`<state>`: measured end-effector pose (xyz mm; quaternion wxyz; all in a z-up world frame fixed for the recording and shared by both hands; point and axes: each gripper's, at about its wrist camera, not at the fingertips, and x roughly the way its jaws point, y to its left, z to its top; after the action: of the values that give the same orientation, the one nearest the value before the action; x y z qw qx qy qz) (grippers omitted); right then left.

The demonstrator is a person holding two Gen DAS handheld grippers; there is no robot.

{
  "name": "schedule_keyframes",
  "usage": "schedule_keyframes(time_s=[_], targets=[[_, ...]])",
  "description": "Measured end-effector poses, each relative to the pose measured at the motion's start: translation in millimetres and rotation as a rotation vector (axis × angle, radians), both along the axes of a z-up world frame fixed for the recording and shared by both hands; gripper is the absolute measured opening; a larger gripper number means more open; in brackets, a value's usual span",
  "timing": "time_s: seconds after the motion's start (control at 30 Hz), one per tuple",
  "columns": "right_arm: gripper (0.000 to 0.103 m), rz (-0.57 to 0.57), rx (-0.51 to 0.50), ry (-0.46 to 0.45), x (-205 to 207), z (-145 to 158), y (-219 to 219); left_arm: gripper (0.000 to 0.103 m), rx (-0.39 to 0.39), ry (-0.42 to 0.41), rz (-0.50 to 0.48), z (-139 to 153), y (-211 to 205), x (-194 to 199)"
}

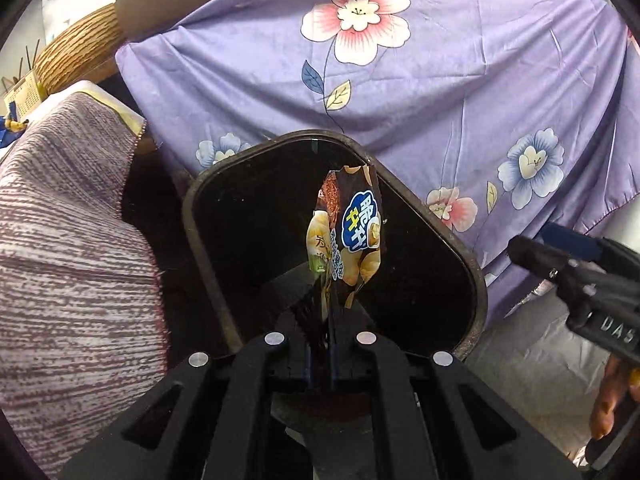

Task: Collect trash
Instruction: 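Open the left tool over the black bin to drop the brown snack bag, then move both tools back from the bin over the table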

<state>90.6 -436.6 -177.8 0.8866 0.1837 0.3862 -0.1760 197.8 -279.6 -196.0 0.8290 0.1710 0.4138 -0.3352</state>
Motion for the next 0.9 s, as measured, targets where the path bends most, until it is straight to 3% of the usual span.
schedule_keyframes(time_s=[0.07,0.13,0.2,0.23,0.43,0.57,0.9], targets=[[0.066,-0.005,0.000,-0.006,-0.2,2.7,-1.1,0.009,0.014,-0.008,-0.009,-1.9,-3.5,-0.9],[0.066,-0.005,-0.006,-0.013,-0.6,5.8,0.1,0.022,0.030,-0.015,-0.012,-3.1,-6.3,-1.5],[0.066,-0.001,-0.009,-0.015,-0.3,7.8,1.9,0.063,0.032,-0.041,-0.010,-1.0,-6.2,-3.7],[0.066,0.001,-0.010,-0.016,-0.5,8.5,3.1,0.068,0.018,-0.062,-0.014,2.3,-4.6,-6.5],[0.067,0.000,-0.022,-0.026,-1.2,15.8,5.9,0.080,-0.034,-0.086,-0.020,21.5,4.9,-19.0],[0.077,-0.006,-0.040,-0.042,-1.8,25.4,8.2,0.085,-0.078,-0.102,-0.005,36.9,18.4,-31.5],[0.081,0.027,-0.050,-0.075,2.9,45.9,23.1,0.097,-0.174,-0.207,0.017,100.0,70.7,-75.9]])
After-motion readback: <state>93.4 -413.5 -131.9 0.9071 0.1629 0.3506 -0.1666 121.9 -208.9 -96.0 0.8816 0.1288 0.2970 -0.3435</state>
